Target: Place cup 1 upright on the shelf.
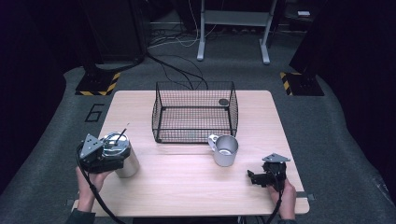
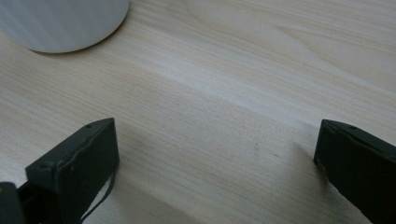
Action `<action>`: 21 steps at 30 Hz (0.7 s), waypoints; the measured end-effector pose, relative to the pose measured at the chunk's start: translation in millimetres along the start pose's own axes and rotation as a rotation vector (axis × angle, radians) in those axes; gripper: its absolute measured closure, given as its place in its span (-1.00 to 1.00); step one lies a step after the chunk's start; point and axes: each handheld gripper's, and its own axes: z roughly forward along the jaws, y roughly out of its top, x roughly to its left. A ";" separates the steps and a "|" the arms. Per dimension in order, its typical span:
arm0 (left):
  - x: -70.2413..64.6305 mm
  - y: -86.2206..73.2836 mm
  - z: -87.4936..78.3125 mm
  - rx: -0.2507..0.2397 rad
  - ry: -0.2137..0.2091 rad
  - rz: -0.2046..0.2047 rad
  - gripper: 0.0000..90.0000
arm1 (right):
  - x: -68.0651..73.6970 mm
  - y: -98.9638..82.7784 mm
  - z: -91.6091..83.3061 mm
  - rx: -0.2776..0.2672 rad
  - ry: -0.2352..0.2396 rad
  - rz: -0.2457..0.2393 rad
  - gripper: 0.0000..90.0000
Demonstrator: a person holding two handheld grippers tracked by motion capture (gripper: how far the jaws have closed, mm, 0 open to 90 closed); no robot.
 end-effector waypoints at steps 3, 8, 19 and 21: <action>-2.3 4.1 -0.2 0.000 -0.008 0.014 -0.91 | -0.5 0.0 0.0 -0.001 -0.001 -0.006 -1.00; -6.9 10.1 0.9 -0.002 -0.027 0.028 -0.91 | 0.0 0.0 0.0 0.000 0.001 0.000 -1.00; -17.6 21.5 6.8 -0.007 -0.067 0.045 -0.91 | -0.7 0.0 -0.1 0.000 0.001 -0.007 -1.00; -19.0 23.7 8.2 -0.009 -0.072 0.053 -0.91 | -0.7 0.0 0.0 0.000 0.000 -0.007 -1.00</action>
